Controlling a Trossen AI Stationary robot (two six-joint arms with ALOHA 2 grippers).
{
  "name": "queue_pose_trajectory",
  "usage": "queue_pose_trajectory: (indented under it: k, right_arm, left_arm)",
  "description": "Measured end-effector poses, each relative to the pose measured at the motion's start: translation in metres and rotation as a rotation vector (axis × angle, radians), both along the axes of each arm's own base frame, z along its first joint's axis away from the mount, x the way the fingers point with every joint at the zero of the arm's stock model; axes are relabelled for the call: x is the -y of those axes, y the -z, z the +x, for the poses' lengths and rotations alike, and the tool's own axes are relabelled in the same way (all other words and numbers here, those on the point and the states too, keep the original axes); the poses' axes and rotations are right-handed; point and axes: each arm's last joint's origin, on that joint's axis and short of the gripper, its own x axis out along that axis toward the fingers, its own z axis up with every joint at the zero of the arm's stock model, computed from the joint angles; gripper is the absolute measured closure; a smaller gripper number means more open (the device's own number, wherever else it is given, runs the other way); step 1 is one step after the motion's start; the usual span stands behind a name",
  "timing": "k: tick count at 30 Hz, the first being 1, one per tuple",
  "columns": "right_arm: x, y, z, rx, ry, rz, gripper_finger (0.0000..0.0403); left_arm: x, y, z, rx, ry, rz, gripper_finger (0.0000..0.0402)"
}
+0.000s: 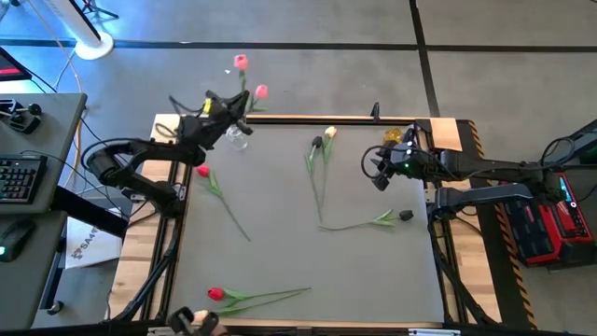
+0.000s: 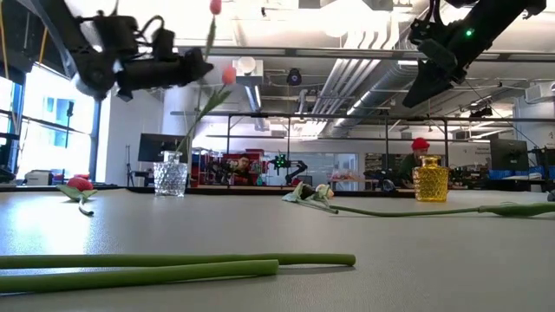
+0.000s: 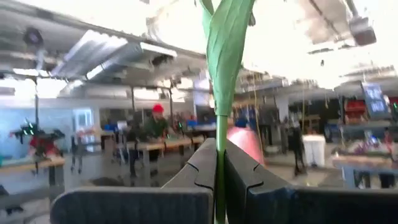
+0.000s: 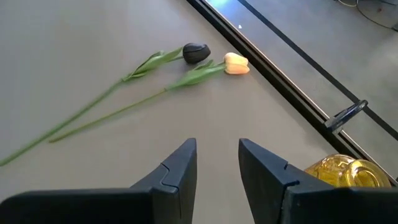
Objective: Sort flowers into vase by color
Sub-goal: Put the pink flower into the transparent vase
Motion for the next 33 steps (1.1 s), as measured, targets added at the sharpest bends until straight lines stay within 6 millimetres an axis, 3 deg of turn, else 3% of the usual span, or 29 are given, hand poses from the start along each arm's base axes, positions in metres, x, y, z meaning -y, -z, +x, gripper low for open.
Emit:
queue_pose_trajectory:
  k: [8, 28, 33]
  right_arm:
    - [0.000, -0.002, 0.002, 0.030, 0.000, -0.006, 0.0295]
    - [0.000, -0.002, 0.002, 0.030, 0.000, -0.007, 0.0295]
    - [0.000, -0.002, 0.002, 0.033, -0.016, 0.009, 0.0295]
  left_arm:
    - [0.005, 0.015, -0.023, 0.049, -0.041, -0.015, 0.0401]
    - [-0.009, 0.029, -0.030, -0.051, -0.183, -0.140, 0.0401]
    - [-0.013, 0.035, -0.032, -0.049, -0.192, -0.223, 0.0384]
